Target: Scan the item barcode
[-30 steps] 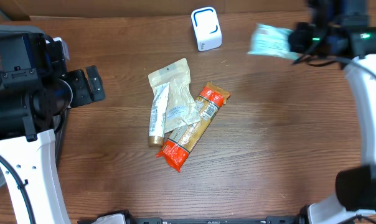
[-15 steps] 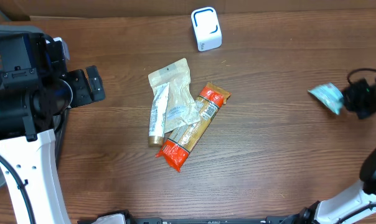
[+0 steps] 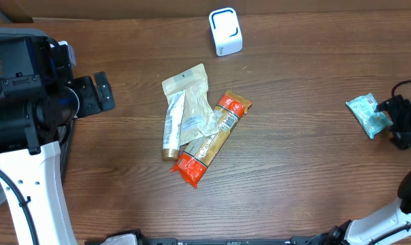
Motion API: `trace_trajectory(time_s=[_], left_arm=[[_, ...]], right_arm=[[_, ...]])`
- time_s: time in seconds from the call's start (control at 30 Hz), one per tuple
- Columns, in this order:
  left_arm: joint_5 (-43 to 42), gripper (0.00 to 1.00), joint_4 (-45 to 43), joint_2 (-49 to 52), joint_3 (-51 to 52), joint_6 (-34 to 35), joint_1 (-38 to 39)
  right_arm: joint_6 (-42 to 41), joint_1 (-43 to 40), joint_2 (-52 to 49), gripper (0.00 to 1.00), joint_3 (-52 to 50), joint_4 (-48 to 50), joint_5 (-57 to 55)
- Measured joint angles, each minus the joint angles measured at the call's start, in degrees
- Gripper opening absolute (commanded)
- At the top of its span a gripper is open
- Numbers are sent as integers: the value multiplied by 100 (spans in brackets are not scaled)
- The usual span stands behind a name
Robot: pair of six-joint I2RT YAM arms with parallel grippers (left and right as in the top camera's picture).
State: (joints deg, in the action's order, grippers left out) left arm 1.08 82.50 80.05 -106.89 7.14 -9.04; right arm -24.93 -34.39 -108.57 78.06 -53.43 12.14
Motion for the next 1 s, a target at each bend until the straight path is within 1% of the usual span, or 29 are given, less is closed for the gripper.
trace_trajectory(time_s=[0.13,0.23,0.3,0.53,0.67,0.7,0.77,0.87,1.0], left_arm=[[0,100,0,0,0,0,0],[0,99,0,0,0,0,0],[0,100,0,0,0,2,0],[0,99,0,0,0,0,0],[-2,99,0,0,0,2,0],[0,99,0,0,0,2,0],[0,99,-7,0,0,0,0],[-2,100,0,0,2,2,0],[0,100,0,0,4,0,0]], right_arm=[[389,168,2,100,1014,-708,404],[549,645,37,100,1613,-850,743],[588,992,72,100,1679,-765,979],[678,2824,74,100,1353,-310,1462],[649,4072,74,100,857,275,1517],[579,4601,74,100,669,533,1561],[365,5283,76,99,393,1209,1598],[28,6122,72,97,114,1952,1578],[-413,7049,72,96,-55,2483,1408]])
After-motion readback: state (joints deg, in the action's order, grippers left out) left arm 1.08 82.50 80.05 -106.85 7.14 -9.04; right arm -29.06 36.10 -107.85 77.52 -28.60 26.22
